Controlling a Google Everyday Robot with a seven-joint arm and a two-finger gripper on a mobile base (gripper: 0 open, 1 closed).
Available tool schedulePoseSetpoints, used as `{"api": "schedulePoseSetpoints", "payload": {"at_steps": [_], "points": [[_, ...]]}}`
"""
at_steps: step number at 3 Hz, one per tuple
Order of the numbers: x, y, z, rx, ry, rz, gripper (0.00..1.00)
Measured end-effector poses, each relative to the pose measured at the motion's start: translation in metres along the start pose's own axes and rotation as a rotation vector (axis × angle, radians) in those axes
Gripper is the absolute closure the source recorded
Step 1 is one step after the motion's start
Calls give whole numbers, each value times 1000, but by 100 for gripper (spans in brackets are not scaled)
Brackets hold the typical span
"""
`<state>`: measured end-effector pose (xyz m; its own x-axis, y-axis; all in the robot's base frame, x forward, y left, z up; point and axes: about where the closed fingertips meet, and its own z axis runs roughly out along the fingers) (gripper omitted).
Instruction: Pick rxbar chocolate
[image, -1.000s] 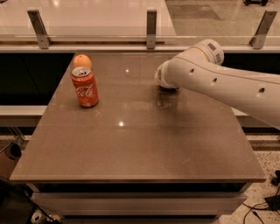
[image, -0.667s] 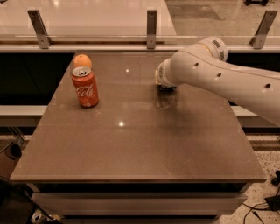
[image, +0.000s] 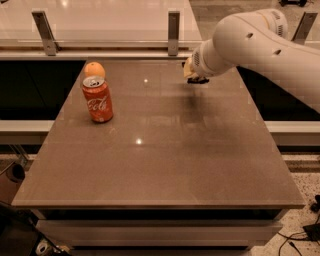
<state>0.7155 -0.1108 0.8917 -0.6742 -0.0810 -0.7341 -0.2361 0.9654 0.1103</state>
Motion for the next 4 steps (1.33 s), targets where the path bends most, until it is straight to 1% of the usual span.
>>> {"api": "schedulePoseSetpoints", "payload": {"at_steps": [1, 2, 3, 4], "points": [[-22, -13, -16, -33, -11, -5, 100], [-44, -26, -30, -56, -21, -8, 100], [-60, -35, -43, -77, -16, -14, 100], [-77, -43, -71, -100, -19, -32, 100]]}}
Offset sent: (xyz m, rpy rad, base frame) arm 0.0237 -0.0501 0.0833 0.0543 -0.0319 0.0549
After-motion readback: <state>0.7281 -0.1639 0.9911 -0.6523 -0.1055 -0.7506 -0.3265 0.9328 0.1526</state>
